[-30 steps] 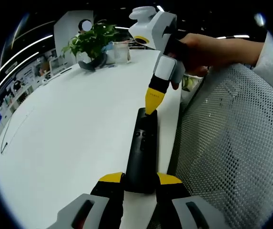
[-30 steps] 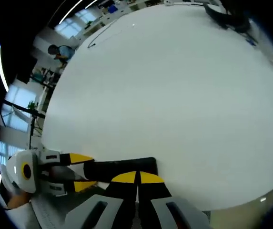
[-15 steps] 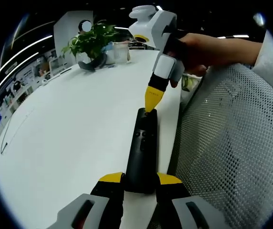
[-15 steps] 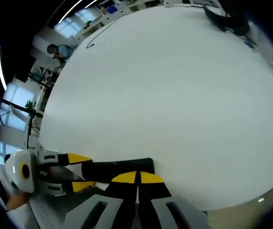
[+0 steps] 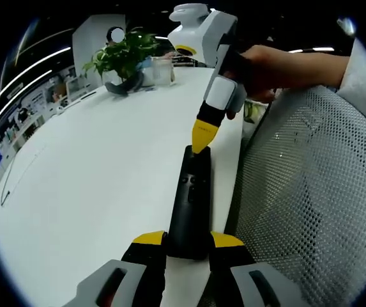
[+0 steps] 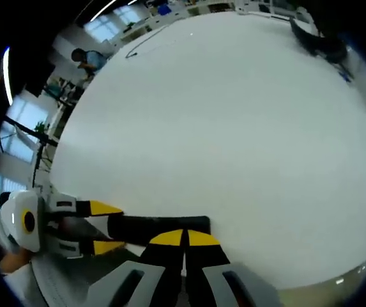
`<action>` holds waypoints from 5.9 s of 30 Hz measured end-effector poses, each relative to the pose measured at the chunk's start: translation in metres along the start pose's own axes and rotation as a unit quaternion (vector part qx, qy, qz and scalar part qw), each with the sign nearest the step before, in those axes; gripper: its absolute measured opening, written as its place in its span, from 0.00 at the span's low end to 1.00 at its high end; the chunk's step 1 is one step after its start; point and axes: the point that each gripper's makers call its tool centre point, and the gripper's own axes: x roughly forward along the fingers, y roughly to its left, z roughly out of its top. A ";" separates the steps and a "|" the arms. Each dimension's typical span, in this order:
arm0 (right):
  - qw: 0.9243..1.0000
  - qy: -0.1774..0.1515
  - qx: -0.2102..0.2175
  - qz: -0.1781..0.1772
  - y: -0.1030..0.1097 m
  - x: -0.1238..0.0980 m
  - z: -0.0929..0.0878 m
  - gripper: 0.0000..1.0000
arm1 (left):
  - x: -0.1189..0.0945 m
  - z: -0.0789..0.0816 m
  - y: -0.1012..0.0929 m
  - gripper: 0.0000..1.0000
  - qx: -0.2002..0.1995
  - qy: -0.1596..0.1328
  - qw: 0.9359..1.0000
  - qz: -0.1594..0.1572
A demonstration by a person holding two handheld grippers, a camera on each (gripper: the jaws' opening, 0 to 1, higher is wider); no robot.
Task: Press the specified remote control buttons in sequence, fully releasing each button before pressing the next.
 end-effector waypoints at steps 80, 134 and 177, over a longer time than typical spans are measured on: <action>0.999 0.003 -0.008 0.047 0.018 0.002 0.001 0.00 | 0.003 0.003 -0.010 0.24 0.027 -0.007 0.999 -0.020; 0.999 0.010 -0.035 0.039 0.019 0.004 -0.003 0.00 | 0.004 0.004 -0.008 0.25 0.018 -0.011 1.000 -0.017; 0.997 0.035 -0.057 0.040 0.025 0.007 -0.012 0.00 | 0.004 0.005 -0.008 0.25 0.017 -0.014 1.000 -0.018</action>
